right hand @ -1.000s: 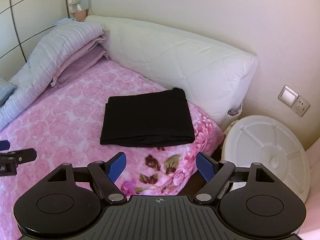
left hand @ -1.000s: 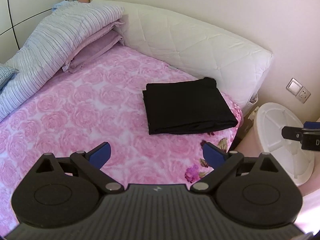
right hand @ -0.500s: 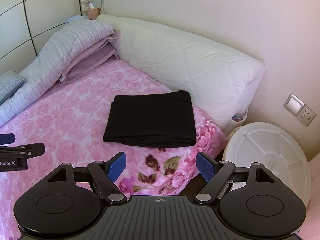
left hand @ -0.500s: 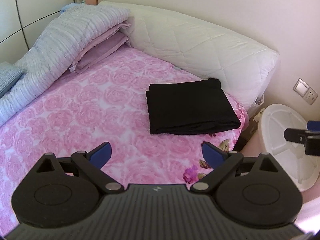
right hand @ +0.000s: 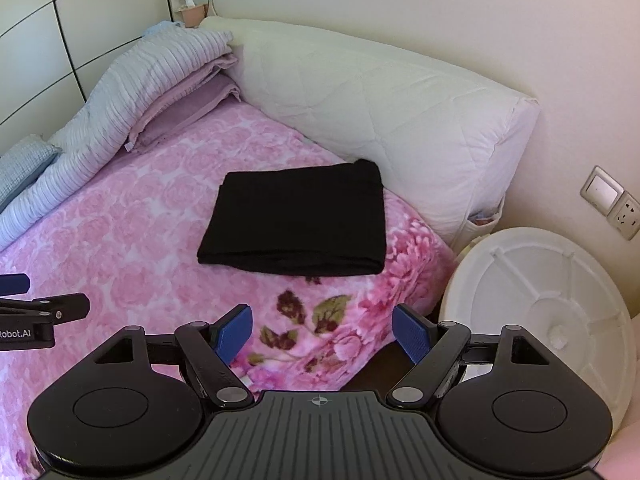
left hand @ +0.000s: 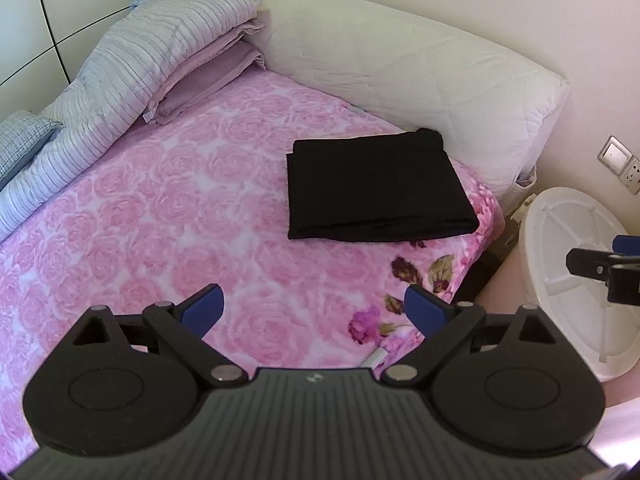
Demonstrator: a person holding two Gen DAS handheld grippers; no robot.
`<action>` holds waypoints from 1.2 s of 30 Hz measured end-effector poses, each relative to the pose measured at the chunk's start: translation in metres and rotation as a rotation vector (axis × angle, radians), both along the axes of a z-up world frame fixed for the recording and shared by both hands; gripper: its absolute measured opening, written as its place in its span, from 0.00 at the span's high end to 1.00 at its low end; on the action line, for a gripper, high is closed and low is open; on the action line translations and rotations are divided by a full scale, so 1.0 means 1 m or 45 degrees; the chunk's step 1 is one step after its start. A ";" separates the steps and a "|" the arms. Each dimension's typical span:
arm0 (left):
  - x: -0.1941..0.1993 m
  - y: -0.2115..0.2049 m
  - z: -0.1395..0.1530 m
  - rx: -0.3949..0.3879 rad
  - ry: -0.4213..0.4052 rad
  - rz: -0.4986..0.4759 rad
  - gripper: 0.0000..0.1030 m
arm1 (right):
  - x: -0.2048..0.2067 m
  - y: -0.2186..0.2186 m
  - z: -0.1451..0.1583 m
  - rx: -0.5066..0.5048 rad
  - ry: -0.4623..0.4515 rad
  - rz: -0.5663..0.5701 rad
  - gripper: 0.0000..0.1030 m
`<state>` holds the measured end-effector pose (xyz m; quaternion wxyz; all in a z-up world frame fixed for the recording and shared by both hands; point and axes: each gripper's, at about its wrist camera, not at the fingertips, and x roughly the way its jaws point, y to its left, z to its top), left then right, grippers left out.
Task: Fold clothes
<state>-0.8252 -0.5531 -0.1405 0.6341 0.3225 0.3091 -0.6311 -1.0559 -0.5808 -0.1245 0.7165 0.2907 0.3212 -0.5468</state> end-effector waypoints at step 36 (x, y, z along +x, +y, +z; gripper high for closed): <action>-0.010 -0.003 -0.004 -0.043 0.049 0.013 0.07 | -0.002 0.003 0.009 -0.014 -0.004 0.008 0.22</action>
